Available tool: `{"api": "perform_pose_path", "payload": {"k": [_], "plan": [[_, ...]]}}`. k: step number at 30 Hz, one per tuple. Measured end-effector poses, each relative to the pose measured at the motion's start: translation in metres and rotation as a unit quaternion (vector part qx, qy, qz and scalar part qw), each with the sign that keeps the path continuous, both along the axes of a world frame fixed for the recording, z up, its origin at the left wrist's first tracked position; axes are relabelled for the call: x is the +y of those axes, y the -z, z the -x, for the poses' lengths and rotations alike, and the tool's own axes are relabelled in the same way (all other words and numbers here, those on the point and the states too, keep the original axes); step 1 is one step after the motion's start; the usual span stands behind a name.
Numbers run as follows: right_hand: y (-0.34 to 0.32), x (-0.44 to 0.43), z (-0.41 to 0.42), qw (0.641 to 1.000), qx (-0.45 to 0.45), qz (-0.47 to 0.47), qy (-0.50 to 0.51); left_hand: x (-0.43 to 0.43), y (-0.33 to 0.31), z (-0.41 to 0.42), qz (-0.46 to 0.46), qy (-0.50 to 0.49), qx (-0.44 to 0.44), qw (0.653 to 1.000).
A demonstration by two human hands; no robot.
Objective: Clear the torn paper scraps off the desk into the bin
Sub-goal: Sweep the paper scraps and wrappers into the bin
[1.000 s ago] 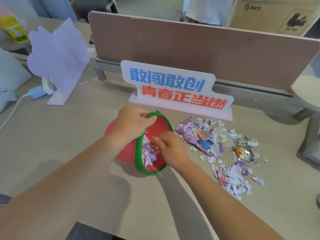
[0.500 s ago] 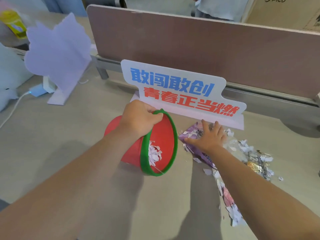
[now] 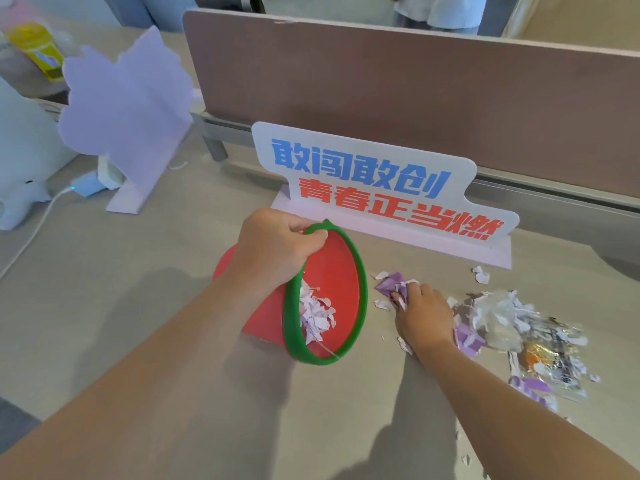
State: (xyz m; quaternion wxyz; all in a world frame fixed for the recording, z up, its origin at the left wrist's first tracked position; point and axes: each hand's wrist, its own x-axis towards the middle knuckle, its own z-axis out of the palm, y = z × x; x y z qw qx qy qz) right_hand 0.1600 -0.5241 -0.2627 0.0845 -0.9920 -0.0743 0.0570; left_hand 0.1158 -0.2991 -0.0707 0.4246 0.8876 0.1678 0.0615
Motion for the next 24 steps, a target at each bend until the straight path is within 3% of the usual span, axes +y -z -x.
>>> {"api": "perform_pose_path", "payload": {"k": [5,8,12,15,20,24], "plan": [[-0.027,0.007,-0.007,0.999,0.045,-0.010,0.012,0.002,-0.005,0.009,0.056,-0.005,-0.005,0.998],[-0.074,0.029,0.011,0.986,0.005,-0.166,0.033,0.008,-0.008,0.016,0.083,-0.028,0.002,0.996],[-0.130,0.084,0.052,0.965,-0.024,-0.233,-0.121,0.015,-0.012,0.027,0.164,-0.071,-0.002,0.984],[-0.121,0.126,0.057,0.953,0.069,-0.215,-0.203,0.020,-0.012,0.036,0.200,-0.089,-0.017,0.976],[-0.092,0.185,0.056,0.931,0.265,-0.189,-0.165,0.036,-0.007,0.050,0.202,-0.067,-0.011,0.977],[-0.091,0.217,0.064,0.916,0.325,-0.165,-0.169,0.066,-0.004,0.053,0.250,-0.123,-0.020,0.960]]}}
